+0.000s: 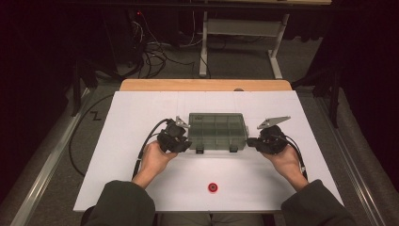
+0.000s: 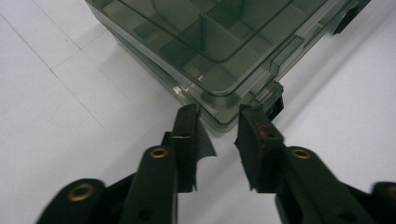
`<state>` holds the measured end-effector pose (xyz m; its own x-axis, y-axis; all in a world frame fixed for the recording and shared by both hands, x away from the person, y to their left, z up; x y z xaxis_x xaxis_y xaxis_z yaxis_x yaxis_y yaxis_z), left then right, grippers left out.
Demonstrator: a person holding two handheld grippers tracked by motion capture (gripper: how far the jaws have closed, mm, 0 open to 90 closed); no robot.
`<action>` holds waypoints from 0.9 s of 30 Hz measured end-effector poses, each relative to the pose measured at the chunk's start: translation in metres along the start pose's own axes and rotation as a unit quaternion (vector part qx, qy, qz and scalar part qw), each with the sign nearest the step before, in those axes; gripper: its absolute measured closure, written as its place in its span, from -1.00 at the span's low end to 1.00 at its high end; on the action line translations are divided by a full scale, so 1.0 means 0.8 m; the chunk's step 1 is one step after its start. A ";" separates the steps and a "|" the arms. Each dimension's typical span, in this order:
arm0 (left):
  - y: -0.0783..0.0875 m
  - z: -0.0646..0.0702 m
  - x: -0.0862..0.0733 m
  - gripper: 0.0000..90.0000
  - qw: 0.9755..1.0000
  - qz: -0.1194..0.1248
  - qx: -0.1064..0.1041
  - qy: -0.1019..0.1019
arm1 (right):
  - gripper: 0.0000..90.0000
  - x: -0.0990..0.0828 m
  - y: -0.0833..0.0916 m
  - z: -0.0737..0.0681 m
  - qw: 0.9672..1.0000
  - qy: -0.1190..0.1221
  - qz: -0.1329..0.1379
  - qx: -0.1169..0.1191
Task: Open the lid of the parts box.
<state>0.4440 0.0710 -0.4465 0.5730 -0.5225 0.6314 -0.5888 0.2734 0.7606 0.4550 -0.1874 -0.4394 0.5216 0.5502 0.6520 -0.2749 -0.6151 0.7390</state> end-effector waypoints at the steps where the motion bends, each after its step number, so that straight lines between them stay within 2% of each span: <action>1: 0.001 0.000 0.002 0.38 1.000 0.006 -0.001 0.004 | 0.92 0.001 0.001 0.000 1.000 0.001 0.001 0.000; 7: 0.005 -0.004 0.014 0.33 0.999 0.028 0.011 0.013 | 0.91 0.009 0.009 -0.001 1.000 0.002 0.010 -0.002; 10: 0.008 -0.005 0.018 0.28 0.999 0.038 0.017 0.011 | 0.88 0.013 0.012 0.001 1.000 0.002 0.019 -0.002; 12: 0.010 -0.005 0.021 0.20 0.999 0.046 0.017 0.019 | 0.83 0.014 0.012 0.001 1.000 -0.003 0.026 0.002; 14: 0.012 -0.006 0.025 0.18 0.999 0.045 0.014 0.025 | 0.79 0.012 0.012 0.001 1.000 -0.003 0.023 0.000; 18: 0.015 -0.008 0.034 0.14 0.998 0.051 0.021 0.025 | 0.74 0.013 0.013 0.004 1.000 -0.005 0.029 -0.002; 22: 0.017 -0.010 0.038 0.10 0.998 0.055 0.025 0.025 | 0.62 0.013 0.010 0.012 0.999 -0.020 0.034 -0.004; 25: 0.018 -0.013 0.041 0.10 0.997 0.062 0.019 0.038 | 0.56 0.015 0.006 0.014 0.998 -0.037 0.044 0.008; 27: 0.019 -0.015 0.043 0.10 0.997 0.067 0.021 0.043 | 0.56 0.016 0.004 0.015 0.998 -0.036 0.043 0.007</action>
<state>0.4614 0.0666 -0.4110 0.5333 -0.4122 0.7387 -0.6854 0.3012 0.6629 0.4706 -0.1895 -0.4306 0.5532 0.4539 0.6986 -0.3106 -0.6657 0.6785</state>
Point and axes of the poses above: each handheld gripper's, and its own axes: y roughly backward along the jaws, x roughly out of its top, z roughly to its right, the point moved 8 cm from there along -y, roughly forward along the jaws, and after that the axes turned 12 degrees about x, right-handed, at the moved point
